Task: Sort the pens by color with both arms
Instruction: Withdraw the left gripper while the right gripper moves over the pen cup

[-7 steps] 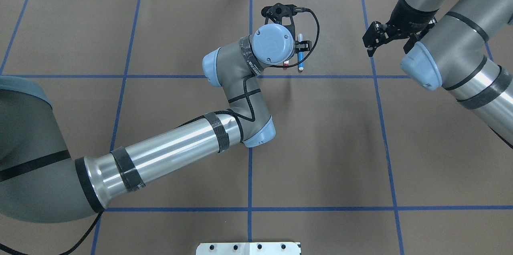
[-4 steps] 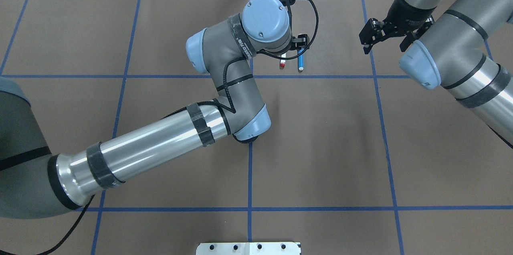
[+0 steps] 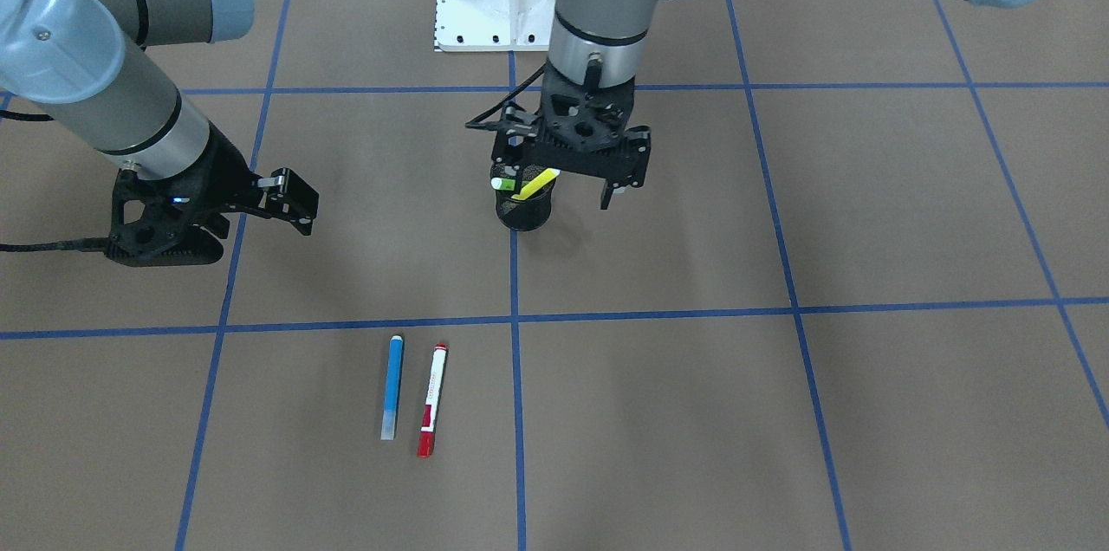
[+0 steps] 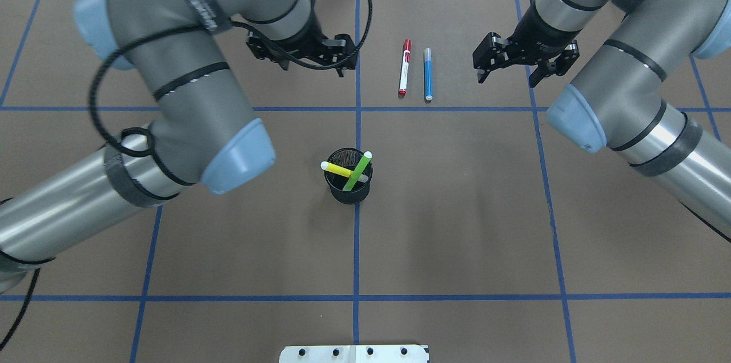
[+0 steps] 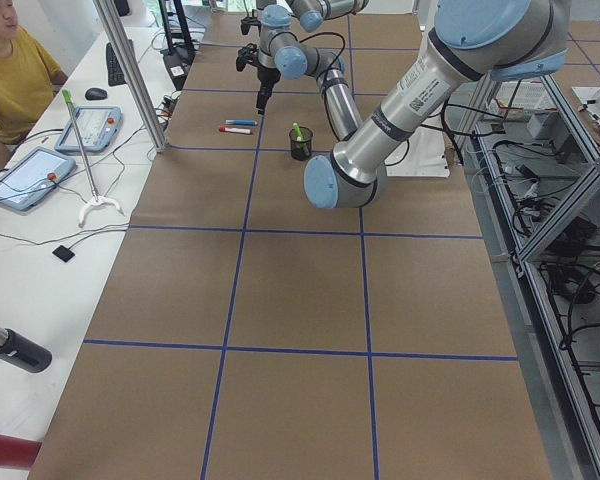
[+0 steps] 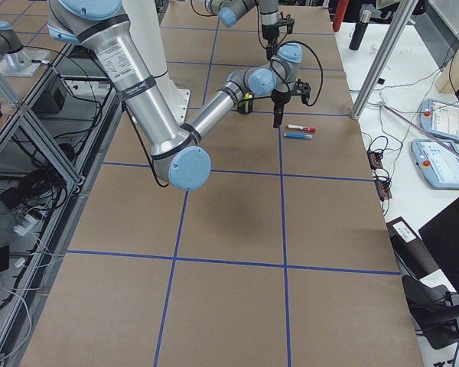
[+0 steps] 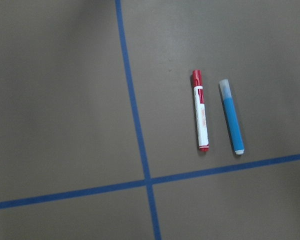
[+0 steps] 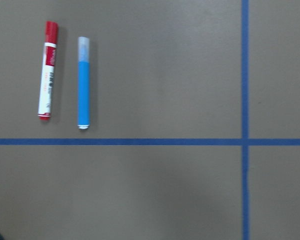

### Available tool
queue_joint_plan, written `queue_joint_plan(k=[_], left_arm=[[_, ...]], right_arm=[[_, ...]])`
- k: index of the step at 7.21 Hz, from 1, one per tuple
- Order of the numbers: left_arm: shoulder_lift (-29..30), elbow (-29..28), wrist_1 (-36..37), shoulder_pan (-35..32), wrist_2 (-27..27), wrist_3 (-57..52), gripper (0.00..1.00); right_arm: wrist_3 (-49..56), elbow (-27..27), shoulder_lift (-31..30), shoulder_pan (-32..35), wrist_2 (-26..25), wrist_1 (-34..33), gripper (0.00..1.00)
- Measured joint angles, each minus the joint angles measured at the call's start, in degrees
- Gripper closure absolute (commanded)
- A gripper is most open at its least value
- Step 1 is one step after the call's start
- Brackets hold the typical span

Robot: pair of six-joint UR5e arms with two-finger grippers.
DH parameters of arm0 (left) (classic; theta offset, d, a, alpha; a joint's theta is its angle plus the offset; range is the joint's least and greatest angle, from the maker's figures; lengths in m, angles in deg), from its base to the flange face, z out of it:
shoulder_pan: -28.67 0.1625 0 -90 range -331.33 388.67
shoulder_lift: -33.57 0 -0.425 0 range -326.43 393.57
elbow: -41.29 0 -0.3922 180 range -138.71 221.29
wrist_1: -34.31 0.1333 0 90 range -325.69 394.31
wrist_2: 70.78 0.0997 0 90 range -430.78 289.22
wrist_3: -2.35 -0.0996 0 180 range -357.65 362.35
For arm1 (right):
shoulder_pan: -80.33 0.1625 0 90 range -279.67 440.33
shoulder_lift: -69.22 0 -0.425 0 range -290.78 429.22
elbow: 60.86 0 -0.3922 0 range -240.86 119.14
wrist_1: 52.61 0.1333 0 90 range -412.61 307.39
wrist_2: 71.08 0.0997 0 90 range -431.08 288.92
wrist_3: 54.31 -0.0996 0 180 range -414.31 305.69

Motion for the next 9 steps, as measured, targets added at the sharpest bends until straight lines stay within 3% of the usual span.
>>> queue_joint_plan(k=[2,4,7,9], left_arm=[[-6.2,4.7,1.6,-6.4,-9.0,-9.2,0.01],[-10.3,5.3,1.7,-11.8,-16.0,-18.7,0.01],[-13.6,5.4,1.2,-15.6,-19.6,-24.6,0.01],[-14.0,5.4,1.1,-16.0,-19.7,-24.9,0.01]], right_arm=[[-10.0,-1.2,2.7,-5.5,-0.3,4.9,0.01],[-12.5,-4.6,7.1,-9.4,1.4,5.3,0.01],[-10.5,-14.9,15.9,-11.9,7.2,5.1,0.03],[-7.9,-19.7,19.0,-12.9,7.9,5.0,0.13]])
